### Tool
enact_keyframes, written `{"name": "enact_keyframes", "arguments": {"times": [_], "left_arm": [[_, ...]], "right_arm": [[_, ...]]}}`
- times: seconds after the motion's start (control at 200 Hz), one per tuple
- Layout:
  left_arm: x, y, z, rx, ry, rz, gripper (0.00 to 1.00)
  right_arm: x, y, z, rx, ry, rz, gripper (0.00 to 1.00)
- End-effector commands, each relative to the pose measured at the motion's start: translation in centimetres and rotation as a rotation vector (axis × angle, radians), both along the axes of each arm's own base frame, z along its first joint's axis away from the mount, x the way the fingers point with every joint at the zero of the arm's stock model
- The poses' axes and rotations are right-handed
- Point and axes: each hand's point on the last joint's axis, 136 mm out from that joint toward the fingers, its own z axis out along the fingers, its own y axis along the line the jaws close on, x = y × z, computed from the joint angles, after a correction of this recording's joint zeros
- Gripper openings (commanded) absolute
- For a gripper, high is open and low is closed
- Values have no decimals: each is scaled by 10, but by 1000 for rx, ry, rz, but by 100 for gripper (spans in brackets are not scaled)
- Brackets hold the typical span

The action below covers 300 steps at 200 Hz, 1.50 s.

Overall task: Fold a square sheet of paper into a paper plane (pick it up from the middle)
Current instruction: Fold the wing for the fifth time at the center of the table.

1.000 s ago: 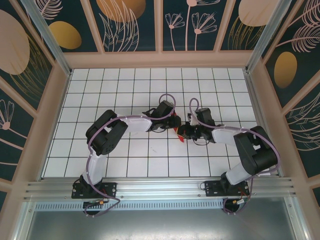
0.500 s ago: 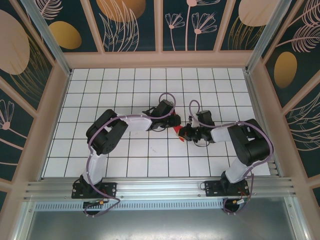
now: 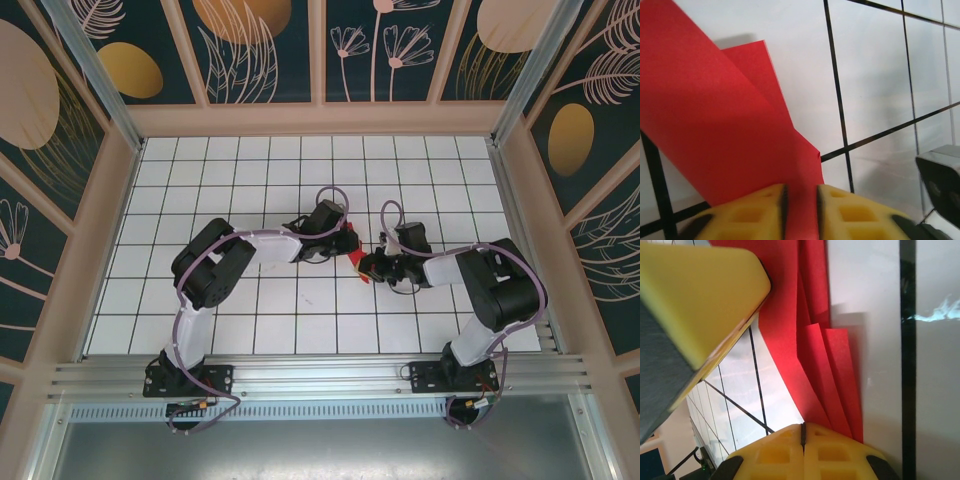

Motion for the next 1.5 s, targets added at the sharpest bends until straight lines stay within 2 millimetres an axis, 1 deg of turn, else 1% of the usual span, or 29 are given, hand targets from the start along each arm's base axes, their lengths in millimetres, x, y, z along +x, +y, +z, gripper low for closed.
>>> {"name": "enact_keyframes", "arguments": {"times": [0.0, 0.08, 0.145, 0.21, 0.29, 0.37, 0.455, 0.58, 0.801, 0.951, 1.076, 1.291, 1.496], "left_arm": [[-4, -16, 43, -160, -39, -51, 11], [-8, -19, 52, -222, -34, -54, 9], [-11, -20, 50, -244, -16, -54, 5], [-14, -19, 41, -242, 12, -50, 3], [-17, -16, 36, -265, 24, -36, 1], [-19, -15, 29, -263, 34, -31, 3], [-19, -14, 16, -253, 47, -29, 4], [-17, -14, 9, -263, 30, -28, 5], [-6, 4, -14, -234, 28, 40, 6], [-1, 17, -32, -128, 28, 86, 7], [6, 22, -36, -99, 20, 94, 7], [22, 26, -31, -75, -8, 96, 9], [35, 35, -29, -65, -23, 116, 10]], "right_arm": [[-23, -25, -41, -113, 141, -61, 0], [-21, -23, -39, -100, 137, -61, 0], [-20, -23, -38, -99, 132, -62, 0], [-19, -23, -38, -100, 132, -64, 0], [-19, -23, -38, -98, 133, -66, 0], [-18, -23, -37, -99, 131, -70, 0], [-17, -22, -36, -97, 129, -68, 0], [-19, -23, -37, -100, 134, -63, 0], [-25, -25, -40, -115, 146, -43, 0], [-30, -26, -40, -128, 152, -25, 0], [-37, -29, -41, -147, 155, -7, 0], [-50, -31, -47, -157, 177, 30, 0], [-53, -31, -49, -153, 181, 37, 0]]}}
